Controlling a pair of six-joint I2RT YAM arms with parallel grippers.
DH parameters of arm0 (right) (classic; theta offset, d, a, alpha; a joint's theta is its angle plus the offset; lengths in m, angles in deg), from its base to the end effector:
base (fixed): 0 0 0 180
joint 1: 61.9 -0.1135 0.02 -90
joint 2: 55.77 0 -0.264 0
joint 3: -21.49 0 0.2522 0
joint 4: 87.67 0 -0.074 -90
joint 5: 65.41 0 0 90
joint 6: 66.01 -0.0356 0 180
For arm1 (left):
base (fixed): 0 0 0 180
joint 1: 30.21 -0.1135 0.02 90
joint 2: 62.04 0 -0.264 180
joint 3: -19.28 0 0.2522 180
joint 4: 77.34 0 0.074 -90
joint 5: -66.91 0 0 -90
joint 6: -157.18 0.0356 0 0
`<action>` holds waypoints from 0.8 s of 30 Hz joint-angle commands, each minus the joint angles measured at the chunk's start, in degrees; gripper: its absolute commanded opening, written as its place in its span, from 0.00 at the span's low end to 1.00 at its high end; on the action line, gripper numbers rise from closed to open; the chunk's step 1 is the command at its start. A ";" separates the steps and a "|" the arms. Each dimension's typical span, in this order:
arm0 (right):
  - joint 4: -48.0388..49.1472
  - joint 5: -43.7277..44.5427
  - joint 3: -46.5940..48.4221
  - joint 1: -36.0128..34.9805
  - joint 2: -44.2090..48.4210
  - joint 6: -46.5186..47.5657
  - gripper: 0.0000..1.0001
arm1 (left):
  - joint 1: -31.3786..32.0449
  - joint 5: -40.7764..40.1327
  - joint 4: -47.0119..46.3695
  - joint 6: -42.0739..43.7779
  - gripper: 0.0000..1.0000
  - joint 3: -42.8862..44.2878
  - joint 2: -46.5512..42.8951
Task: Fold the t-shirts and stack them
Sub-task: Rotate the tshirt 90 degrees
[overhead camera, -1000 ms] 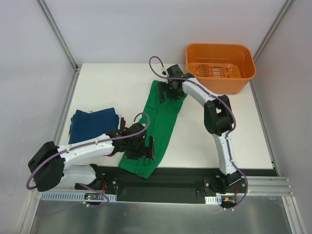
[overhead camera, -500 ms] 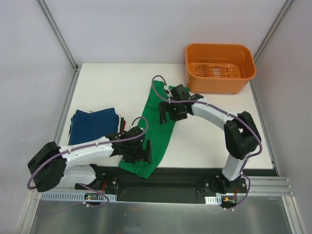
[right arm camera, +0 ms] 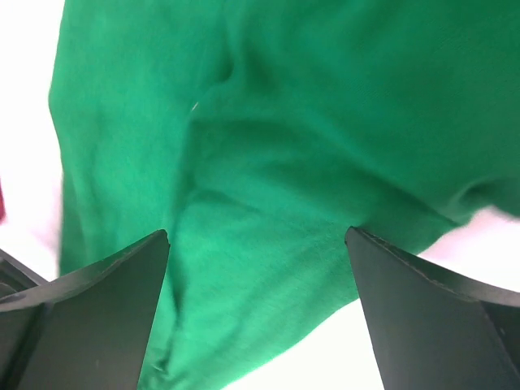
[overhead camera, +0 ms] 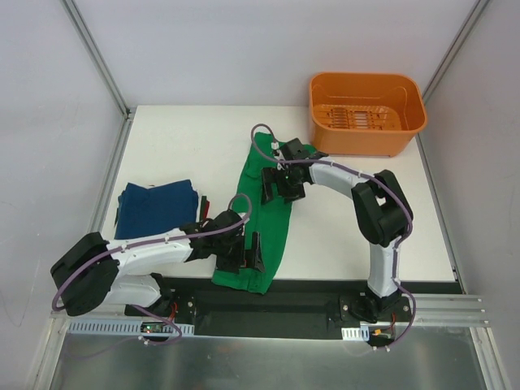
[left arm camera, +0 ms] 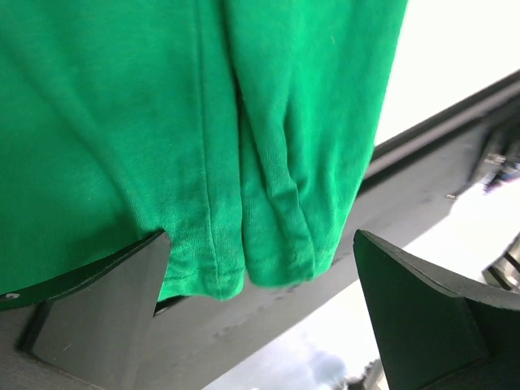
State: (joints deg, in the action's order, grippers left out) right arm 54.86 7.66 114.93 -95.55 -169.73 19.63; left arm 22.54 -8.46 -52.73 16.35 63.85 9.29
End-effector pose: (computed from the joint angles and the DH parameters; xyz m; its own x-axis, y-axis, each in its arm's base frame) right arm 0.3445 0.2417 0.1747 -0.7539 -0.4145 -0.5098 -0.6030 0.7445 0.2865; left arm 0.1311 -0.1872 0.1653 -0.9698 0.0360 -0.2413 0.1802 0.7727 -0.6086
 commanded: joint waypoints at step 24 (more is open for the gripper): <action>-3.65 -7.65 -10.79 5.35 20.24 0.59 0.97 | 4.82 -9.87 8.46 -2.26 0.99 2.86 -13.03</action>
State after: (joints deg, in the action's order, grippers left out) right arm 45.14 9.45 116.09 -87.96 -161.62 25.03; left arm 27.17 -8.72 -56.64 13.90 68.72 4.04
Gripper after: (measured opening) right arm 0.966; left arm 0.993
